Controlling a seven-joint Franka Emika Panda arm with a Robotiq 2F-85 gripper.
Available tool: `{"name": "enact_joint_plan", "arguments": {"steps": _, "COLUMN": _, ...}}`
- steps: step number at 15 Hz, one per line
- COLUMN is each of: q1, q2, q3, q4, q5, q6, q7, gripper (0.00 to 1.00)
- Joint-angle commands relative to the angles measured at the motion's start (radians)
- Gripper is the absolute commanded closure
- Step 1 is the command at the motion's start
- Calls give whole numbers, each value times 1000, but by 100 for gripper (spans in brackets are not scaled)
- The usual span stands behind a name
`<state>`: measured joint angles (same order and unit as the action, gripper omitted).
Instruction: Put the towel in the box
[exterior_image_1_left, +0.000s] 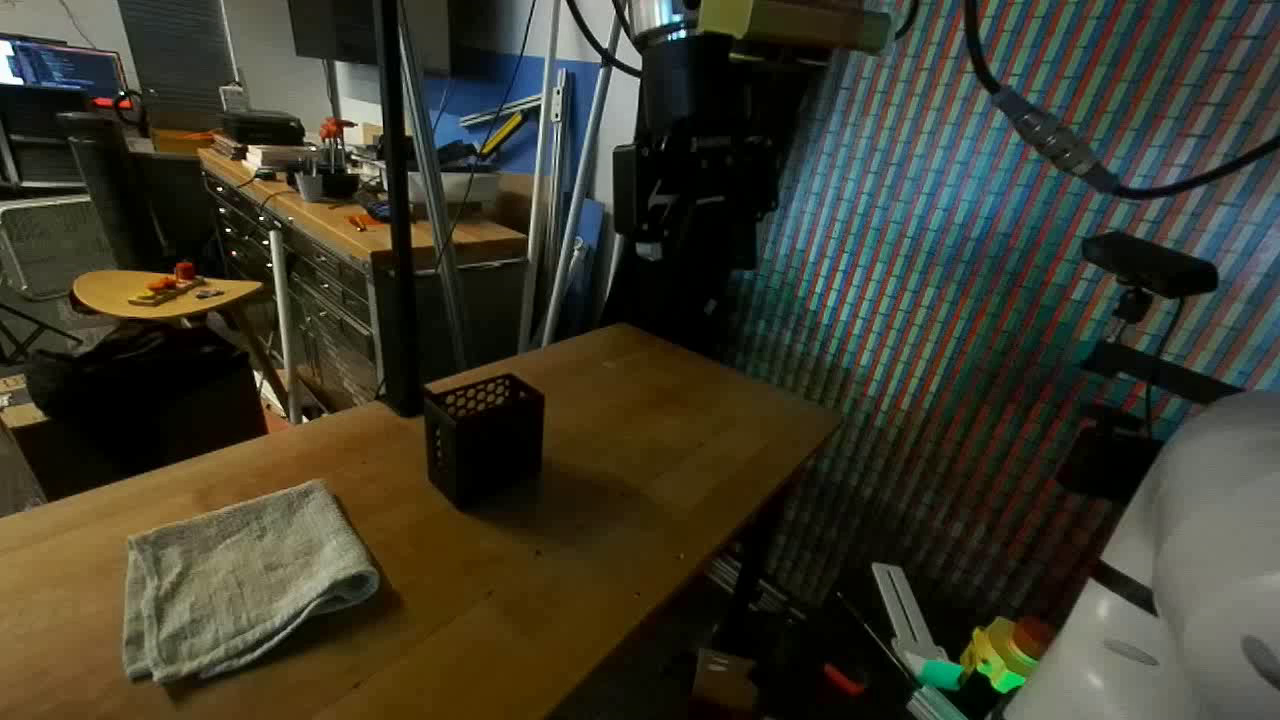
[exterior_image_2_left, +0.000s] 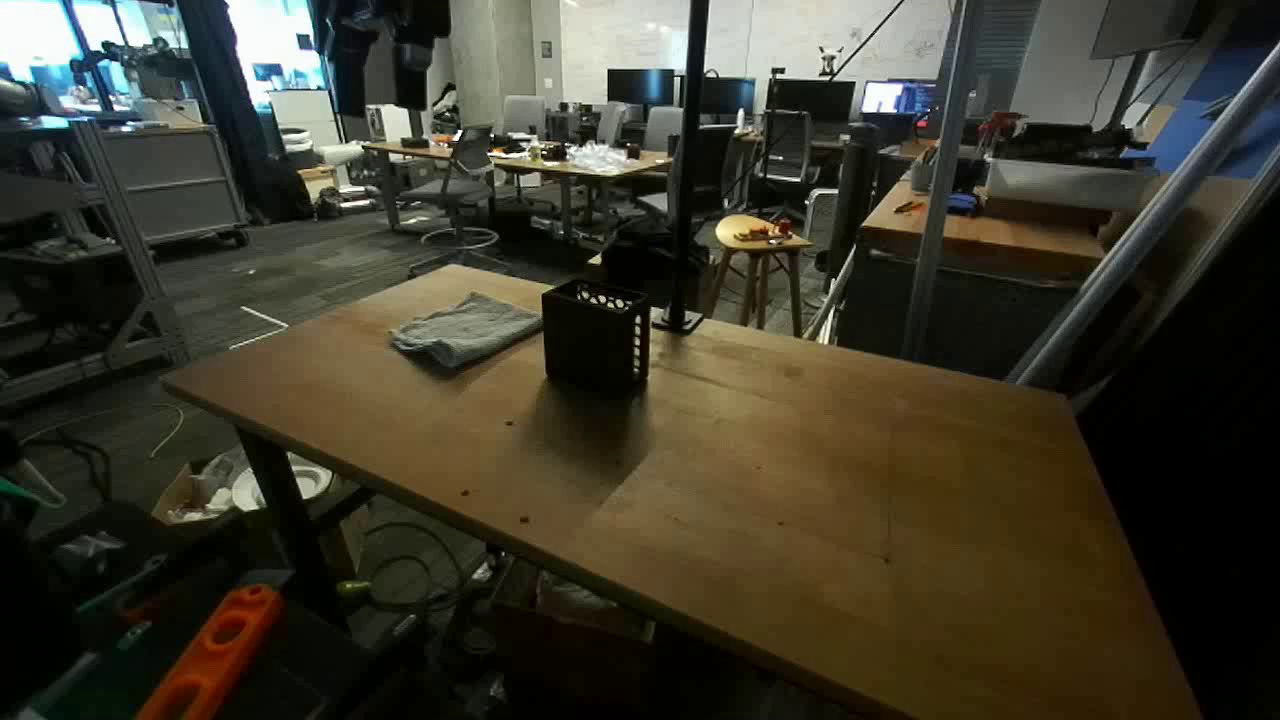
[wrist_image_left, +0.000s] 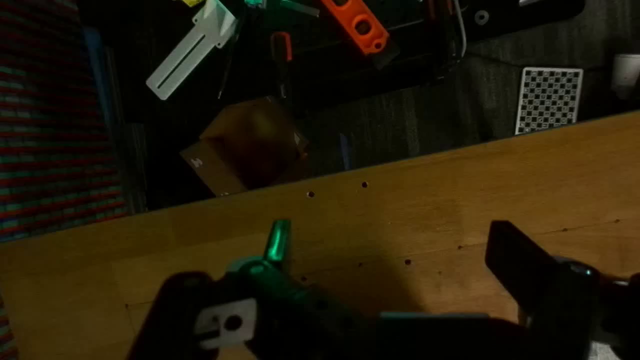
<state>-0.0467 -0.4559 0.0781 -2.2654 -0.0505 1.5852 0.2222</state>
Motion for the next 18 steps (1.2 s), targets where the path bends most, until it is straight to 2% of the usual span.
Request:
{"name": "enact_joint_plan", "arguments": {"steps": 1, "q1": 10, "q2": 1, "q3": -9, "q4": 6, "q5": -3, "q6": -2, "q7": 3, "gripper": 0}}
{"name": "enact_joint_plan", "arguments": {"steps": 9, "q1": 15, "q2": 16, "q3": 1, "q4": 28, "q5": -4, "q6": -2, "q7": 9, "gripper": 0}}
{"name": "enact_joint_plan", "arguments": {"steps": 13, "q1": 38, "q2": 96, "q3": 41, "q4": 95, "q5": -24, "q6": 20, "q7": 35, "gripper": 0}}
{"name": "enact_joint_plan", "arguments": {"steps": 18, "q1": 75, "q2": 276, "q3": 117, "q4": 266, "q5": -79, "q6": 77, "q7": 124, "gripper": 0}}
